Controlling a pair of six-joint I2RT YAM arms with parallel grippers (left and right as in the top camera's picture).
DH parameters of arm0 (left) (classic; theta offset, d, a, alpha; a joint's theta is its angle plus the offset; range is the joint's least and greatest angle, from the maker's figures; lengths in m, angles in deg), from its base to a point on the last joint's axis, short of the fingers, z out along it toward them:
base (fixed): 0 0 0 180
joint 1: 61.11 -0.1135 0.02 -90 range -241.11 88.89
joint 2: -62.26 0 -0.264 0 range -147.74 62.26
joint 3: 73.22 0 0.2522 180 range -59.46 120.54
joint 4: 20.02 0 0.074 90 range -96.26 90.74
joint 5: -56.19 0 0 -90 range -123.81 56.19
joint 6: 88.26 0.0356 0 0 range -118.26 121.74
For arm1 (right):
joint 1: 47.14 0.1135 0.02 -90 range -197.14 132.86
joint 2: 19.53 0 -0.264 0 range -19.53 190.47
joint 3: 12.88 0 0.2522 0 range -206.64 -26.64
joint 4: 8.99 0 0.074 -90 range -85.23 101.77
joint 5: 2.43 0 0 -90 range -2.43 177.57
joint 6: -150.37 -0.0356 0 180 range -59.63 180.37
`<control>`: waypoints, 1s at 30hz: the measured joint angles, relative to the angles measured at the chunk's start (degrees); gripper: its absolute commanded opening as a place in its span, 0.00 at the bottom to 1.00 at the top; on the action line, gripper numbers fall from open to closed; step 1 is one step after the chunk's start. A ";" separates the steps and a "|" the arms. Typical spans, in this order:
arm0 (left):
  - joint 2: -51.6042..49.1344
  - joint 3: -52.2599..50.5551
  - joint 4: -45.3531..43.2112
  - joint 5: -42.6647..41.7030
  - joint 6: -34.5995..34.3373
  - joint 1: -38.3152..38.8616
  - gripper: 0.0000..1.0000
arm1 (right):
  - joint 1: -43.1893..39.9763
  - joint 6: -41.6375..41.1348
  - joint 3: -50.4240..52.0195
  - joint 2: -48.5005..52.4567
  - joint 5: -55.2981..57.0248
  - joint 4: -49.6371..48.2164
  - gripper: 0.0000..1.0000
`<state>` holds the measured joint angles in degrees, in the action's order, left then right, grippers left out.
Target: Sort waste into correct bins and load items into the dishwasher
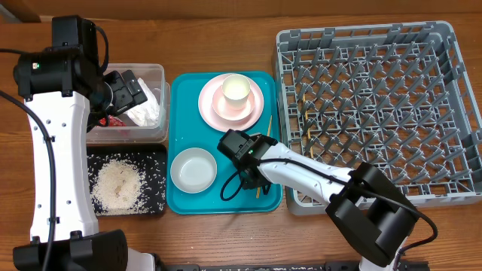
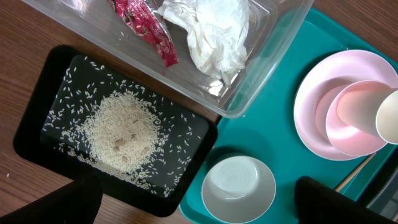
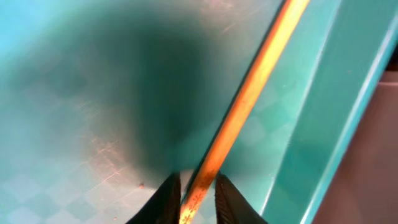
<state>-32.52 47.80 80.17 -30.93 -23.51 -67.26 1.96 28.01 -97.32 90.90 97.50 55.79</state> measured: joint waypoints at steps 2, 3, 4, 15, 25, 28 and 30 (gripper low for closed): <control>0.00 0.00 0.00 0.00 0.00 0.00 1.00 | -0.31 -1.11 0.00 0.00 0.61 0.02 0.19; 0.00 0.00 0.00 -0.02 0.00 0.00 1.00 | -0.44 -1.68 0.00 0.00 0.94 0.02 0.19; 0.00 0.00 0.00 -0.02 0.00 0.00 1.00 | -0.66 -2.36 0.00 0.00 1.16 0.02 0.19; 0.00 0.00 0.00 -0.02 0.00 0.00 1.00 | -1.11 -5.16 0.00 0.00 2.14 0.04 0.15; 0.00 0.00 0.00 -0.02 0.00 0.00 1.00 | -1.11 -6.38 0.87 0.00 2.86 -1.18 0.15; 0.00 0.00 0.00 -0.02 0.00 0.00 1.00 | -1.11 -6.47 0.92 0.00 2.99 -1.27 0.14; 0.00 0.00 0.00 0.00 0.00 0.00 1.00 | -1.11 -6.58 0.94 0.00 3.02 -1.31 0.10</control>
<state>-32.52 47.80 80.17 -30.93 -23.51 -67.26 0.85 21.43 -96.38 90.90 100.52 54.48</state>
